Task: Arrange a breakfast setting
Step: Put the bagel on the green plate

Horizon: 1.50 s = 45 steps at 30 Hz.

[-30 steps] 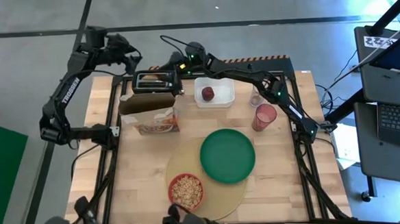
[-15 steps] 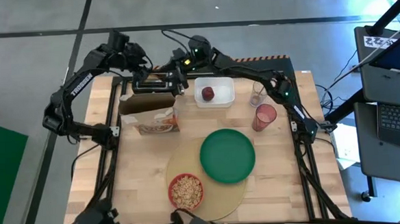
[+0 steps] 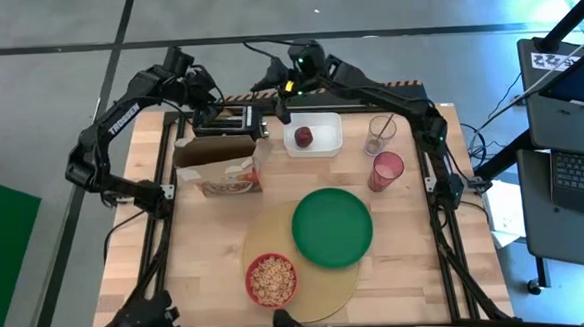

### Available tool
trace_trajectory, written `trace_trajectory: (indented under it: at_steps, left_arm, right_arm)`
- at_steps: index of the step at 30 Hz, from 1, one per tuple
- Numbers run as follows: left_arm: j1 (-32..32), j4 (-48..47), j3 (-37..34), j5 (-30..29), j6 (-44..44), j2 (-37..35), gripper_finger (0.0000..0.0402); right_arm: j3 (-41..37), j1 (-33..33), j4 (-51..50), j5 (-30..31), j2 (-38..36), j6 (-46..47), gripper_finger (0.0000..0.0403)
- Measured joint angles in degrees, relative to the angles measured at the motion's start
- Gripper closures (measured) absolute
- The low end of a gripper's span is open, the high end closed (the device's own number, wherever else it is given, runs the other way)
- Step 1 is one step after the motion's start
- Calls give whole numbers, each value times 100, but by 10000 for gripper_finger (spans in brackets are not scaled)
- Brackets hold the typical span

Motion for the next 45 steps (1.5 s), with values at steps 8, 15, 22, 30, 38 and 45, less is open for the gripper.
trace_trajectory:
  at_steps: [8,15,22,30,38,45]
  left_arm:
    - [-292,-163,0,-323,124,373,179]
    - [-318,-130,0,-695,94,492,191]
    - [-312,-152,0,-760,77,532,259]
    - [-312,-151,0,-779,-75,532,372]
    - [-318,-263,59,-773,40,392,397]
    - [-318,-455,802,-872,110,257,399]
  right_arm:
    - [0,4,-42,0,-8,4,139]
    - [0,4,-67,-49,-8,50,139]
    - [0,4,-80,-48,-5,56,139]
    - [0,4,-77,-48,-1,52,139]
    - [0,4,-79,0,1,28,139]
    - [0,4,-75,68,1,1,139]
